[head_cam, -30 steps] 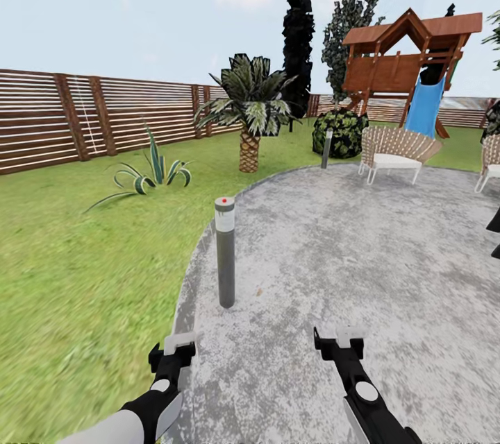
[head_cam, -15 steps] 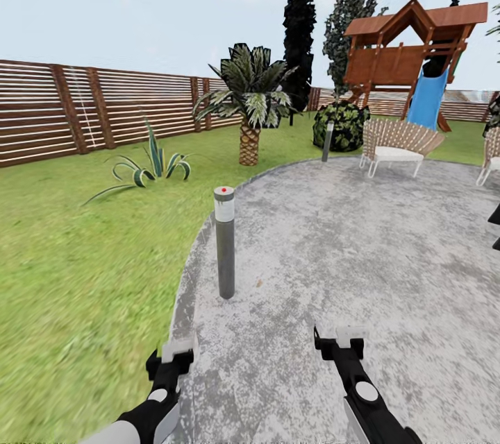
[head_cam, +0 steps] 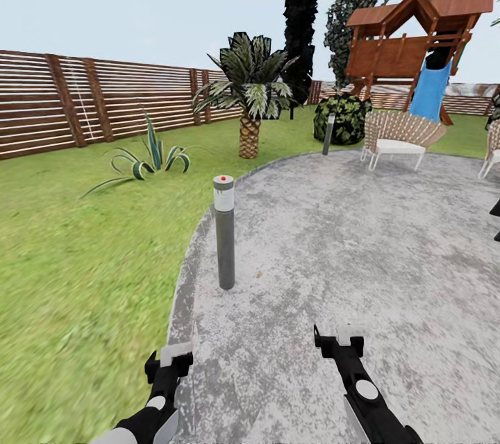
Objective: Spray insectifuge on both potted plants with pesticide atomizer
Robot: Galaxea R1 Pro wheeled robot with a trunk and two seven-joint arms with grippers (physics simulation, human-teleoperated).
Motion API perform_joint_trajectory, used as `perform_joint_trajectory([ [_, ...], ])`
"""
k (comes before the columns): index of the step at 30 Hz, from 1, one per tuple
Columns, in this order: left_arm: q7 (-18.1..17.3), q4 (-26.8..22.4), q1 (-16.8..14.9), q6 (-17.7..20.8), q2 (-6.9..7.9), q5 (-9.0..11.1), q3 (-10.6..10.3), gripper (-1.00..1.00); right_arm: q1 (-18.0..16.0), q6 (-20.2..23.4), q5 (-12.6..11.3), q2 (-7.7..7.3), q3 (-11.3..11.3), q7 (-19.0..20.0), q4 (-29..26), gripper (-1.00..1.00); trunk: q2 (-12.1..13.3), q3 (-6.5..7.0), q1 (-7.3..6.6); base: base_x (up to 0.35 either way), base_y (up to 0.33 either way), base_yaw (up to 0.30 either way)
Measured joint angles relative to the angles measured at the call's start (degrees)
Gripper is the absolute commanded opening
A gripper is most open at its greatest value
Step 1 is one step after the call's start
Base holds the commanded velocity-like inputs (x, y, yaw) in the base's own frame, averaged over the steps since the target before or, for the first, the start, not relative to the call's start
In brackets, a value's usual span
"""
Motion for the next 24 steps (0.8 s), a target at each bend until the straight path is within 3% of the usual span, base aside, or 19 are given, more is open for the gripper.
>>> perform_joint_trajectory([
  [8, -0.02, 0.0, 0.01, -0.07, -0.17, 0.0, 0.12, 1.0, 0.0, 2.52, -0.03, 0.04, 0.01, -0.04, -4.49, 1.0, -3.21, -2.06, 1.76, 0.0, 0.0, 0.0],
  [24, -0.03, 0.0, 0.01, -0.18, -0.03, 0.0, 0.14, 1.0, 0.0, 3.0, 0.28, 0.1, 0.24, -0.02, -4.2, 1.0, -8.86, -5.1, 4.89, 0.0, 0.0, 0.0],
])
